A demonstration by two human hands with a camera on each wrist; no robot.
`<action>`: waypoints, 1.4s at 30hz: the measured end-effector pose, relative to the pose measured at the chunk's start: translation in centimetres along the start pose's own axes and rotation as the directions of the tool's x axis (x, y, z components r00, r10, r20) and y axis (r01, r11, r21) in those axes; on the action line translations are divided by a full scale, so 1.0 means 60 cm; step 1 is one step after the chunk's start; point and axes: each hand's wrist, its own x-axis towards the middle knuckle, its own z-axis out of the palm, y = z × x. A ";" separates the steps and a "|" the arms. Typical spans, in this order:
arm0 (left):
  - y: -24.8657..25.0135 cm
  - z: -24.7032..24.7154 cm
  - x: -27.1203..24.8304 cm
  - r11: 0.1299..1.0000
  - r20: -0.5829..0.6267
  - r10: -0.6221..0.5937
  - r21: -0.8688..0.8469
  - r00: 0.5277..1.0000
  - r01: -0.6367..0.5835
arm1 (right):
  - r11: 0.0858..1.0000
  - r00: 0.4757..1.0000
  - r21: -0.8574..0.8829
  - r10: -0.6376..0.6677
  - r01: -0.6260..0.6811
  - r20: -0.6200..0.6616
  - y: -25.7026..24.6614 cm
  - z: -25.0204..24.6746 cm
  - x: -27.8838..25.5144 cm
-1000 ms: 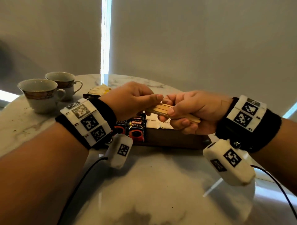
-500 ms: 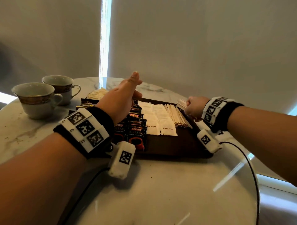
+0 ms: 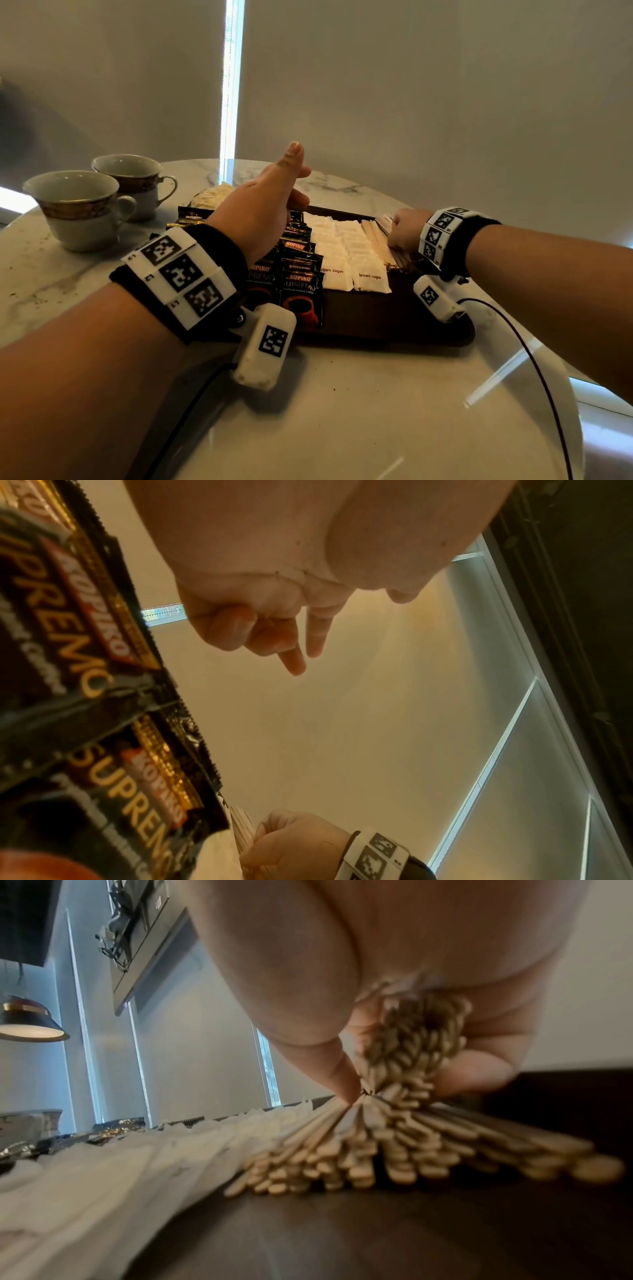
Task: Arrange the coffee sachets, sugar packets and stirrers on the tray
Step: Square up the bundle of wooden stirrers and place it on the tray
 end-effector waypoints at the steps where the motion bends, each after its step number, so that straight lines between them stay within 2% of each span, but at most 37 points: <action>1: -0.001 0.000 0.001 1.000 0.000 -0.003 -0.003 1.000 0.003 | 1.000 1.000 0.015 0.003 -0.003 0.009 0.001 0.000 0.001; 7: -0.001 0.001 0.000 1.000 0.014 0.000 0.010 1.000 0.000 | 0.999 1.000 0.034 -0.012 0.011 0.018 0.004 -0.009 0.001; 11: 0.000 0.002 -0.002 1.000 0.021 0.006 0.013 1.000 -0.006 | 0.999 0.999 0.047 -0.006 0.007 -0.034 0.014 -0.018 -0.001; 13: 0.000 0.002 -0.003 1.000 0.018 0.002 0.008 1.000 -0.002 | 0.997 1.000 0.079 0.007 -0.005 -0.024 0.023 -0.019 -0.003; 16: 0.002 0.001 -0.005 1.000 0.010 -0.011 0.006 1.000 0.011 | 0.975 0.999 0.220 0.032 -0.027 -0.019 0.039 -0.016 0.001; 25: 0.002 0.000 -0.004 0.999 0.019 0.007 0.042 1.000 -0.008 | 0.949 0.998 0.312 0.049 -0.054 0.025 0.042 -0.018 -0.001; 27: 0.000 0.000 -0.002 0.999 0.021 0.008 0.052 1.000 -0.009 | 0.969 0.999 0.241 0.046 -0.050 0.021 0.036 -0.018 0.000; 30: -0.002 0.000 -0.002 0.998 0.016 -0.009 0.057 1.000 0.008 | 0.998 0.998 0.035 0.052 -0.053 0.023 0.028 -0.021 -0.007; 35: 0.000 0.000 0.000 0.998 -0.023 -0.060 0.017 0.998 0.060 | 1.000 0.999 0.016 0.014 -0.015 0.039 0.029 -0.023 -0.010; 40: 0.004 0.002 -0.008 0.998 0.020 0.009 0.065 1.000 -0.010 | 0.978 0.995 0.185 0.087 -0.095 0.050 0.051 -0.027 -0.006; 42: 0.008 0.002 -0.010 0.994 0.081 -0.081 -0.072 0.993 0.087 | 0.931 0.988 0.332 0.131 -0.153 0.086 0.070 -0.027 -0.010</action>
